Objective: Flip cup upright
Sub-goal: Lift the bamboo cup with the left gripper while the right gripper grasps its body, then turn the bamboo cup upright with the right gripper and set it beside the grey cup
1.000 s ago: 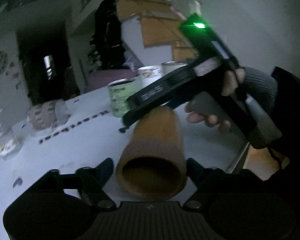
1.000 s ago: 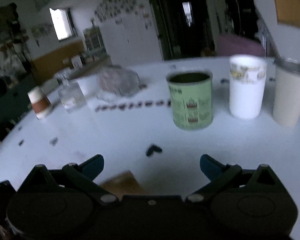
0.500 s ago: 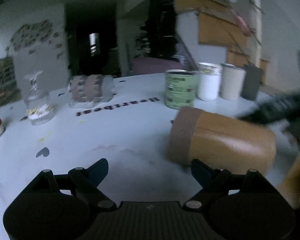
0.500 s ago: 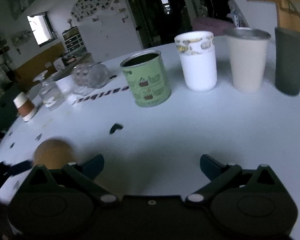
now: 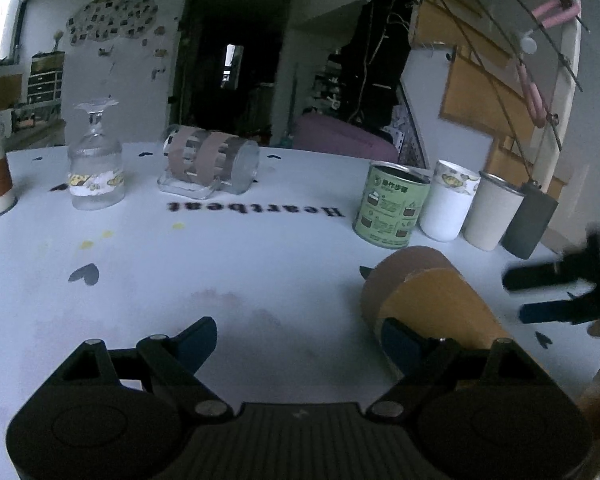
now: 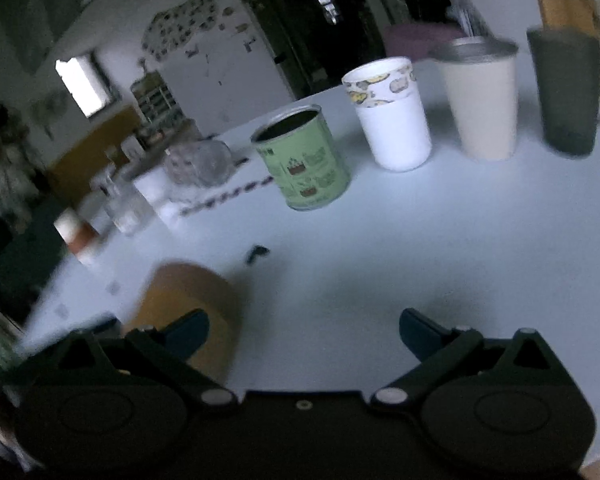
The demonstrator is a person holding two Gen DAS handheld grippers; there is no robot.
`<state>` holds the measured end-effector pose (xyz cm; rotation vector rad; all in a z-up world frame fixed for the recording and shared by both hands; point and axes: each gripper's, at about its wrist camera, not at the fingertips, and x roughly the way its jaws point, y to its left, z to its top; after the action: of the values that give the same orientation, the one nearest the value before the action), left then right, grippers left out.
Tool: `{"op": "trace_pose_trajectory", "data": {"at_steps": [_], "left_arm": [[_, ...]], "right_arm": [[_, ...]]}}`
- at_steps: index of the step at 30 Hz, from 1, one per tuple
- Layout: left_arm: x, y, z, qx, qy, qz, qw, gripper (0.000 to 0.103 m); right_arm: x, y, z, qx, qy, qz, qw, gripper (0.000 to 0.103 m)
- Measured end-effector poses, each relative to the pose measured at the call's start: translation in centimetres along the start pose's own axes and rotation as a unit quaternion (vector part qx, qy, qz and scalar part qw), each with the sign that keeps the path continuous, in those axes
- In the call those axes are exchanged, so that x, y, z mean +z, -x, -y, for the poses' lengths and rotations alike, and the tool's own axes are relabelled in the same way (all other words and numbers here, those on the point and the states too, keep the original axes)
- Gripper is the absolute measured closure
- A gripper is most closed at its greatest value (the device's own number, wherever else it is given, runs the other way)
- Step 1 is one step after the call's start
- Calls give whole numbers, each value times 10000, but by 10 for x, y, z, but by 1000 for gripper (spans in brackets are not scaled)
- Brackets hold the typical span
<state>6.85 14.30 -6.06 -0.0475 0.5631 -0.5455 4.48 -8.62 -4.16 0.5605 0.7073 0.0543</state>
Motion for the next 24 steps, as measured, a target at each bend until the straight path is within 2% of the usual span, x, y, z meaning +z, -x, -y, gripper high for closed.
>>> {"op": "trace_pose_trajectory", "data": {"at_steps": [2,4,9,12,13,15,16,20,24], "left_arm": [[-4,2,0,29,37,21,10000,14],[-6,5,0,41,71,31,10000,14],[-10,9,-1,84,101,18,9999,14],[-10,12,-1,82,85,36,9999,14],[-10,13,-1,83,73,46,9999,14],[-10,15,-1,108,59,58,9999,14],[-10,16,-1,123,58,70,9999,14],[-12,19,-3,183,89,108,9997,14],[-12,23,-3,225,115,158,9996,14]], "right_arm": [[13,-13,0,388,-463,-352,9976,0],[21,-27,-3,602,-650,-594,9943,0],[25,-65,-18,970,-885,-1250,9834,1],[24,-85,-25,1006,-865,-1527,9793,6],[25,-84,-30,1024,-810,-1507,9799,7],[25,-84,-34,997,-710,-1562,9801,17],[25,-83,-37,973,-632,-1579,9806,28],[22,-70,-45,985,-222,-1350,9857,29],[22,-51,-51,725,209,-894,9931,30]]}}
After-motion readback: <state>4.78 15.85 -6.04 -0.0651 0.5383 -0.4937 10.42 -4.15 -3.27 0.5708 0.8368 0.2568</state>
